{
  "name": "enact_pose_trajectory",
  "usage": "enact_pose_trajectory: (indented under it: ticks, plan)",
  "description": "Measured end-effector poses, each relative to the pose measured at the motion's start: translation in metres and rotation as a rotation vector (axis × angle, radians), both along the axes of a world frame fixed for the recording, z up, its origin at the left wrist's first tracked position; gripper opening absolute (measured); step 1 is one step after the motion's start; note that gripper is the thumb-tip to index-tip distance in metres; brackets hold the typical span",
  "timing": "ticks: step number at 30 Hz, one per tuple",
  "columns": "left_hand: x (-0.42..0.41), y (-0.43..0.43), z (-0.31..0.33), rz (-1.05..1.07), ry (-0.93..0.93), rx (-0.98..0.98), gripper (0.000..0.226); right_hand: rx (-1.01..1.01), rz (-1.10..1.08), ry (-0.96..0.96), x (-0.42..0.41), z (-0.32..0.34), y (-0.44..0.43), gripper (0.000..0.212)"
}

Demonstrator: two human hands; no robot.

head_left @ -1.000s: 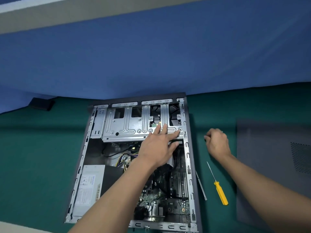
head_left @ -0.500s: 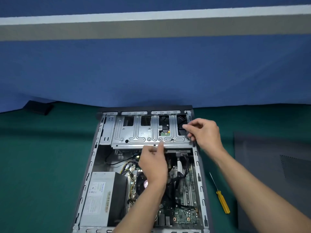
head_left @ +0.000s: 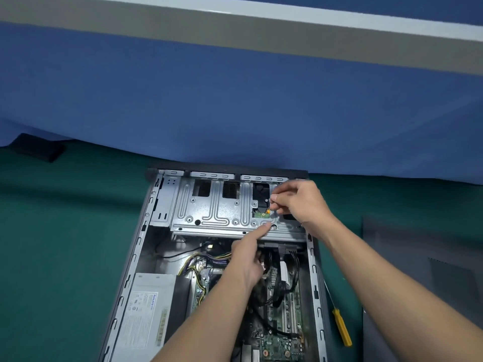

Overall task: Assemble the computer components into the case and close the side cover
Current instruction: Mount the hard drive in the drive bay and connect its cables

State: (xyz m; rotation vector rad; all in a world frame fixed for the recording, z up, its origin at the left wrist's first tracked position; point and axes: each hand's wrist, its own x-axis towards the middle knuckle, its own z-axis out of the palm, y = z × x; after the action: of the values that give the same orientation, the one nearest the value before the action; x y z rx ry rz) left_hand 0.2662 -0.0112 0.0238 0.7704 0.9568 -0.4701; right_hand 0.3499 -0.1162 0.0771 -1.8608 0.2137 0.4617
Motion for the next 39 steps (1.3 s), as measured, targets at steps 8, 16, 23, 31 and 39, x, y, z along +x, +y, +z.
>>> enact_pose_trajectory:
  ticks: [8,16,23,31,39]
  plan:
    - [0.002,0.007,-0.016,-0.019,-0.074,-0.127,0.060,-0.007,0.102,0.063,0.013,-0.009,0.014,0.012]
    - [0.004,0.004,-0.018,0.076,-0.096,-0.144,0.077,-0.049,0.104,0.059,0.018,-0.015,0.019,0.012]
    - [0.003,0.005,-0.019,0.030,-0.149,-0.164,0.083,-0.268,0.250,0.023,0.022,-0.008,0.026,0.012]
    - [0.003,0.005,-0.011,0.009,-0.103,-0.181,0.026,-0.366,0.323,-0.017,0.026,-0.009,0.028,0.015]
    - [0.005,0.005,-0.014,0.027,-0.075,-0.153,0.022,-0.384,0.367,-0.013,0.029,-0.007,0.028,0.018]
